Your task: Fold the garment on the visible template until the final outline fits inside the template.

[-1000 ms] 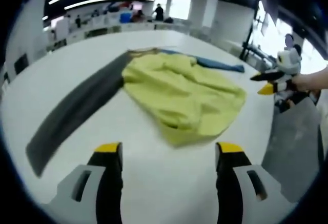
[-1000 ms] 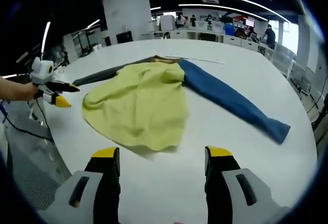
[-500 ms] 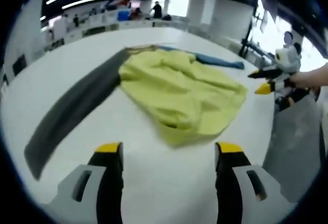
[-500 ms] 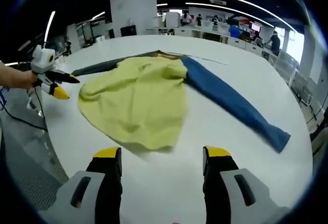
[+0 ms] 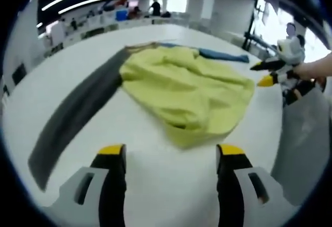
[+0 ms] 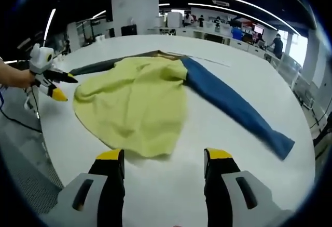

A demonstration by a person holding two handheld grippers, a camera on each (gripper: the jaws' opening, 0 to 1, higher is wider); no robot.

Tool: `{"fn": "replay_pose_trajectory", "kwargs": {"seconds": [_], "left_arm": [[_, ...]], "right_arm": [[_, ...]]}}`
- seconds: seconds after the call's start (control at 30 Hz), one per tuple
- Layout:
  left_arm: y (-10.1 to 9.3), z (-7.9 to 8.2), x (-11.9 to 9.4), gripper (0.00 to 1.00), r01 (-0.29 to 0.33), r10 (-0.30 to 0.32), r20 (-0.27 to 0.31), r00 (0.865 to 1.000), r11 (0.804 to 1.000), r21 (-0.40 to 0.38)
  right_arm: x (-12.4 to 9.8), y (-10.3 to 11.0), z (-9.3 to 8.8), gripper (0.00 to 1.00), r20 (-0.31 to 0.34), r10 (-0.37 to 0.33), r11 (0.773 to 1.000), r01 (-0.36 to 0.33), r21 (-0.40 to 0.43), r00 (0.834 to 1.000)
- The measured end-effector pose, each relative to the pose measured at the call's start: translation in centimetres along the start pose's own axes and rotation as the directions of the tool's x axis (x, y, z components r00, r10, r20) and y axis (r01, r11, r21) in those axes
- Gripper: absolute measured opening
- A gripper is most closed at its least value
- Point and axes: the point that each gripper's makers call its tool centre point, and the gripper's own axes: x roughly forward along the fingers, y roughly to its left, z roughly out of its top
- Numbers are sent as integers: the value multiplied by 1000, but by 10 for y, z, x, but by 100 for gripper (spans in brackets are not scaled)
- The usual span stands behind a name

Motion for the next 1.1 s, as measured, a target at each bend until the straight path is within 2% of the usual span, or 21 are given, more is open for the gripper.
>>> {"fn": "replay_pose_trajectory", "kwargs": {"seconds": [0.33,0.67,0.8,1.1], "left_arm": [[4,4,8,64,-19,21,-28,999,997,78],[4,4,22,60,-17,31,-66,997,981,192],[5,9,29,55,-37,50,-55,997,974,225],[-2,13,35,42,-27,42,-47,998,960,280]], "right_arm": [[9,-3,-5,62,-17,-15,1000,15,-15,1000],[17,-6,-9,61,-24,-21,998,20,-56,999],[20,-6,-5,61,-10,-22,998,21,-61,1000],[27,-2,-8,59,-4,-10,998,9,-66,1000]]}}
